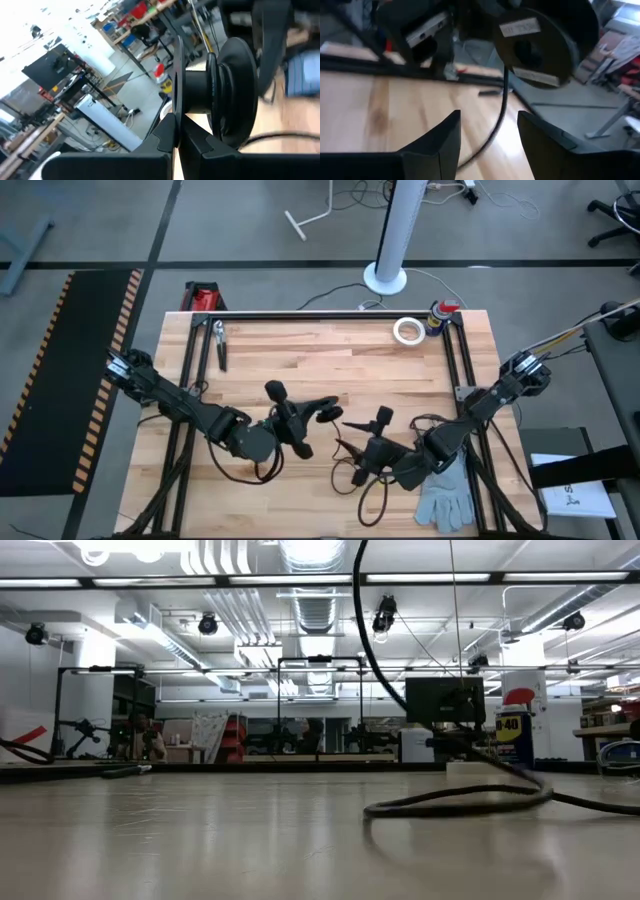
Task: Coil cords
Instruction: Uncoil the black wire from the spool
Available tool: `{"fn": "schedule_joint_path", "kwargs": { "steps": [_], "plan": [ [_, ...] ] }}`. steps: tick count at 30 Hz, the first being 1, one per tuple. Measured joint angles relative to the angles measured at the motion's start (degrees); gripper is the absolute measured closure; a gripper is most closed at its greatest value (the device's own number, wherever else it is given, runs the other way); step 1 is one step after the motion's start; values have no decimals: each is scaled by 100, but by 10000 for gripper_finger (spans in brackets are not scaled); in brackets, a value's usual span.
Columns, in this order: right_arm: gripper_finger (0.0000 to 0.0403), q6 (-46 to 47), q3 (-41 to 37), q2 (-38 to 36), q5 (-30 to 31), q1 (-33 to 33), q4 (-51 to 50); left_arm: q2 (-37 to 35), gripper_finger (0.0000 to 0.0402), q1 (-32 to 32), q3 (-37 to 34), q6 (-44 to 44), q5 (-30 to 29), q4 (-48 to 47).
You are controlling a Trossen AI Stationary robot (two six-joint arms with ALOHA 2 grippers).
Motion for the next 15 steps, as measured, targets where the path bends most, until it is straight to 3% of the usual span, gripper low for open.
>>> {"fn": "schedule_joint_path", "kwargs": {
  "steps": [5,15],
  "plan": [
    [219,-665,0,156,93,-116,888,0,402,51,0,190,2,683],
    [219,-441,0,159,170,-452,918,0,402,90,0,187,142,823]
  ]
}}
